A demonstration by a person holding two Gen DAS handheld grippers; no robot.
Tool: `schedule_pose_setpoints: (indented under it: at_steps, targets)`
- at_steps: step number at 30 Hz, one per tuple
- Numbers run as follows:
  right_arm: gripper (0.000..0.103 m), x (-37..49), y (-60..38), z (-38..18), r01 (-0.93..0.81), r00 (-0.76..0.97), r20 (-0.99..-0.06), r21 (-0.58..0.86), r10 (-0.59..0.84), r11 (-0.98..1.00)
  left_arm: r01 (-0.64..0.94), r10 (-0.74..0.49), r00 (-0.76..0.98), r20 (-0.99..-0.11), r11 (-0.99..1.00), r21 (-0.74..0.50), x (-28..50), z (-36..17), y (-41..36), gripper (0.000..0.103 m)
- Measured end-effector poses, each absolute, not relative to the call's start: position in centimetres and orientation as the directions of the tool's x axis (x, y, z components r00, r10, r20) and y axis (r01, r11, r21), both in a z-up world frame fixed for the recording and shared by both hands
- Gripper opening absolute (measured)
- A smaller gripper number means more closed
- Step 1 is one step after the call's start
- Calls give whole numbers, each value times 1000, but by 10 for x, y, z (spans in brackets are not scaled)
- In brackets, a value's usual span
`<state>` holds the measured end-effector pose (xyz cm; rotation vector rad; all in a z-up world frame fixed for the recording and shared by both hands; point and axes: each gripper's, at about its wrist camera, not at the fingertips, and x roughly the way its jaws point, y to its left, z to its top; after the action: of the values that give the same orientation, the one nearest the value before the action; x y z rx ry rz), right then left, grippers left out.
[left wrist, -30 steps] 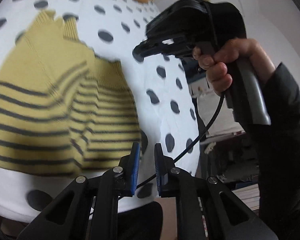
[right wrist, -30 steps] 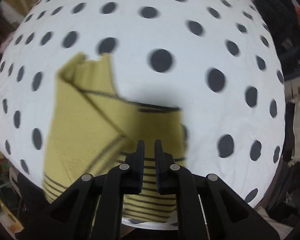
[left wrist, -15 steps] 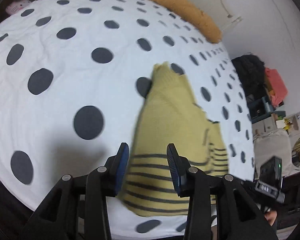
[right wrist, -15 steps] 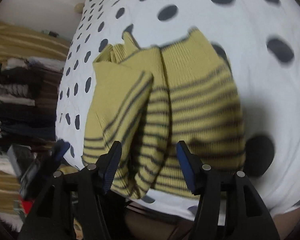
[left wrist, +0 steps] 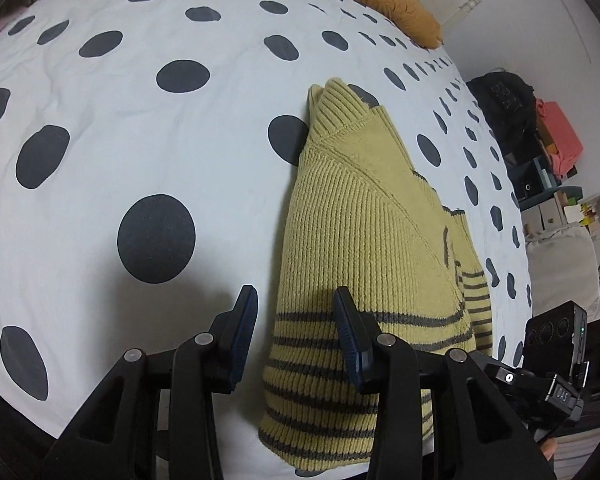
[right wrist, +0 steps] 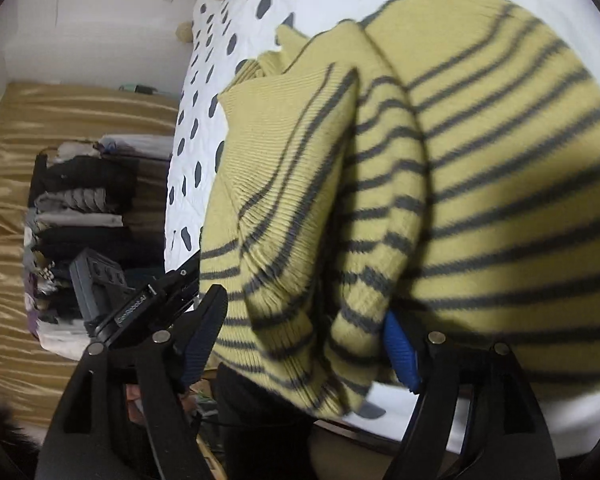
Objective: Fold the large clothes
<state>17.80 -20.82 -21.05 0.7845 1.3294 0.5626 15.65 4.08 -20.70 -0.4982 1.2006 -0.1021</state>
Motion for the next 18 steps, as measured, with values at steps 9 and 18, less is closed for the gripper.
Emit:
schedule_pose_setpoints:
  at_steps: [9, 18]
  targets:
    - [41, 184, -190, -197, -16, 202, -669, 728, 715, 685, -204, -314, 352, -882, 894, -400, 157, -211, 43, 40]
    - [34, 190, -188, -167, -77, 250, -624, 749, 740, 658, -137, -347, 337, -875, 902, -410, 158, -192, 11, 31]
